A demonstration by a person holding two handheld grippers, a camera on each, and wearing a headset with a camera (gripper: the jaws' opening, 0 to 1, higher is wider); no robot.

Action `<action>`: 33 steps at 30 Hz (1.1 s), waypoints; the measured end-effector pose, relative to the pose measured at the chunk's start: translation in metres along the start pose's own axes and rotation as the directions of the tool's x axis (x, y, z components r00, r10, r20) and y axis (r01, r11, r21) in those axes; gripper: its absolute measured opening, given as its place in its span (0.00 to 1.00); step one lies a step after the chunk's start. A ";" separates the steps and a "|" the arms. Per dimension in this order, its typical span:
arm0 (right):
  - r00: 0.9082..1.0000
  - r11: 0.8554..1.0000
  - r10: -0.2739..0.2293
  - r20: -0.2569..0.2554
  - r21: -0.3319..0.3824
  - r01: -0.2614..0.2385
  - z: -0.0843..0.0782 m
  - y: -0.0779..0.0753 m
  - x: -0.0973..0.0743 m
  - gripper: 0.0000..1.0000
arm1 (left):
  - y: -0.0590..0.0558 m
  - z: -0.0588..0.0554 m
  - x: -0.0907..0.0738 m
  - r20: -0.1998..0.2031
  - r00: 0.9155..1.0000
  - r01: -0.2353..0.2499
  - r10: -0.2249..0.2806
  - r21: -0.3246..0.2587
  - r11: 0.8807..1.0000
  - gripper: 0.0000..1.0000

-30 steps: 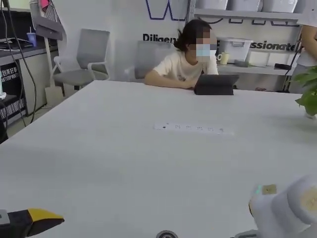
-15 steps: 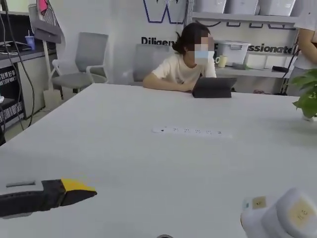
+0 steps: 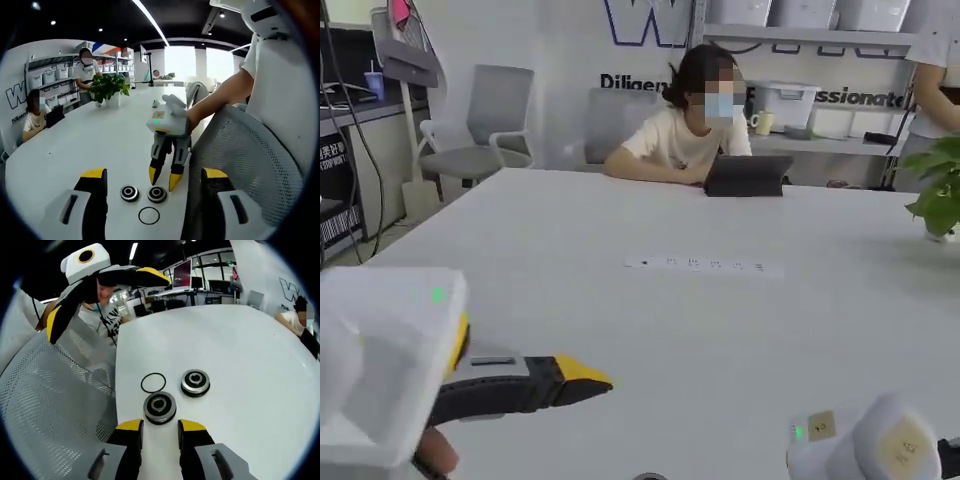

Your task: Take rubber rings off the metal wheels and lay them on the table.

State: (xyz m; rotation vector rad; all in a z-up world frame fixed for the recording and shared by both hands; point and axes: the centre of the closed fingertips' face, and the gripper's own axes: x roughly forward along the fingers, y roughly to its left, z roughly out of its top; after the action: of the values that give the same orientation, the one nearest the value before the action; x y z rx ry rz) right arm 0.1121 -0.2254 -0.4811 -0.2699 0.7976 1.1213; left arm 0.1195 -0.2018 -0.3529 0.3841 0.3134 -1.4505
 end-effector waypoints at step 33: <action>1.000 0.999 -0.020 0.015 -0.029 0.020 0.004 -0.003 0.001 0.22 | -0.002 -0.077 0.062 -0.117 0.992 0.061 -0.055 0.049 0.997 0.23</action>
State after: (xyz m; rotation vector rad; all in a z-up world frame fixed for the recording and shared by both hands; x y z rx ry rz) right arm 0.1171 -0.2238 -0.4801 -0.2934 0.7645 1.1159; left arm 0.1249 -0.2242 -0.4491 0.5064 0.3829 -1.4986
